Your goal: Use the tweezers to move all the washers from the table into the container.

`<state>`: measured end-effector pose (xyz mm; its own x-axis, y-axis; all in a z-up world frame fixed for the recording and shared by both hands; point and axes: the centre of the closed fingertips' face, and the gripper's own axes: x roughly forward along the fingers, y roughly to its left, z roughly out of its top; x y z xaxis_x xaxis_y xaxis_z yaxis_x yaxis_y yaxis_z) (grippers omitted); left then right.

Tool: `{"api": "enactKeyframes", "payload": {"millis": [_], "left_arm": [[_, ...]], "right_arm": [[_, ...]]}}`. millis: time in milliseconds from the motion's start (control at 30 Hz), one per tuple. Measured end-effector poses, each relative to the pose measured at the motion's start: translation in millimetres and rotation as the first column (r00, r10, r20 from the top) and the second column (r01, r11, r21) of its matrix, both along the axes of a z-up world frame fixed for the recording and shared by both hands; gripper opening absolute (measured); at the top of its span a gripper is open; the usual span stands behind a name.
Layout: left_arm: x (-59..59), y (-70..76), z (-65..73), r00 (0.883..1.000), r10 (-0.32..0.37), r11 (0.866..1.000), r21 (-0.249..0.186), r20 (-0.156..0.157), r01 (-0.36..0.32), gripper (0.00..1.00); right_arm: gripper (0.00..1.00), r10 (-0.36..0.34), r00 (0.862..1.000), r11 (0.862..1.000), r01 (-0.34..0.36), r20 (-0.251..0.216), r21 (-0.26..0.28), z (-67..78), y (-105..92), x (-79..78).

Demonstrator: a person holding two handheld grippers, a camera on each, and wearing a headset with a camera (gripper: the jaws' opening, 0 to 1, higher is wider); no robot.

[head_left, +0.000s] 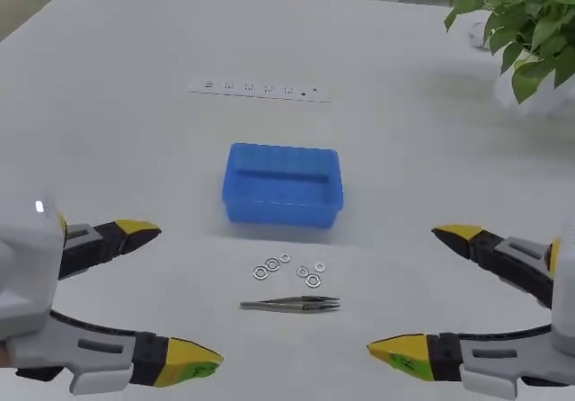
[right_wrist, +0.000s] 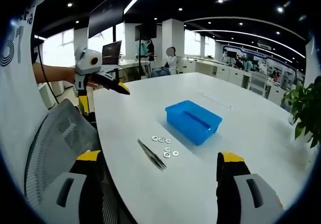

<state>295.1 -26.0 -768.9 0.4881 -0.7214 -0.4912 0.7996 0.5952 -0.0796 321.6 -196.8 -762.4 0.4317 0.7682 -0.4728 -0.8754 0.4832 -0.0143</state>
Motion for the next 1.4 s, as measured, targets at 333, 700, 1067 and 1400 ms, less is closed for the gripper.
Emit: {"api": "enactKeyframes", "payload": {"millis": [333, 700, 1067, 1400], "left_arm": [[0.8, -6.1, -8.7, 0.999, -0.026, 1.000, 0.005, -0.023, 0.026, 0.98], [19.1, -12.8, -26.4, 0.998, -0.049, 0.999, -0.004, -0.050, 0.049, 0.91], [18.6, -31.2, -75.8, 0.967, -0.212, 0.970, 0.091, -0.144, 0.226, 0.75], [25.6, -44.4, -99.0, 0.952, -0.247, 0.954, 0.127, -0.182, 0.272, 0.51]], "right_arm": [[0.90, 0.024, 1.000, 0.999, -0.024, -0.017, -0.034, -9.6, 4.9, 2.6], [0.77, 0.178, 0.984, 0.972, -0.181, -0.033, -0.147, -38.6, 40.6, 3.3], [0.50, 0.314, 0.943, 0.906, -0.331, -0.107, -0.264, -79.7, 67.3, 11.0], [0.31, 0.414, 0.899, 0.818, -0.437, -0.145, -0.373, -108.2, 75.1, 15.6]]}}
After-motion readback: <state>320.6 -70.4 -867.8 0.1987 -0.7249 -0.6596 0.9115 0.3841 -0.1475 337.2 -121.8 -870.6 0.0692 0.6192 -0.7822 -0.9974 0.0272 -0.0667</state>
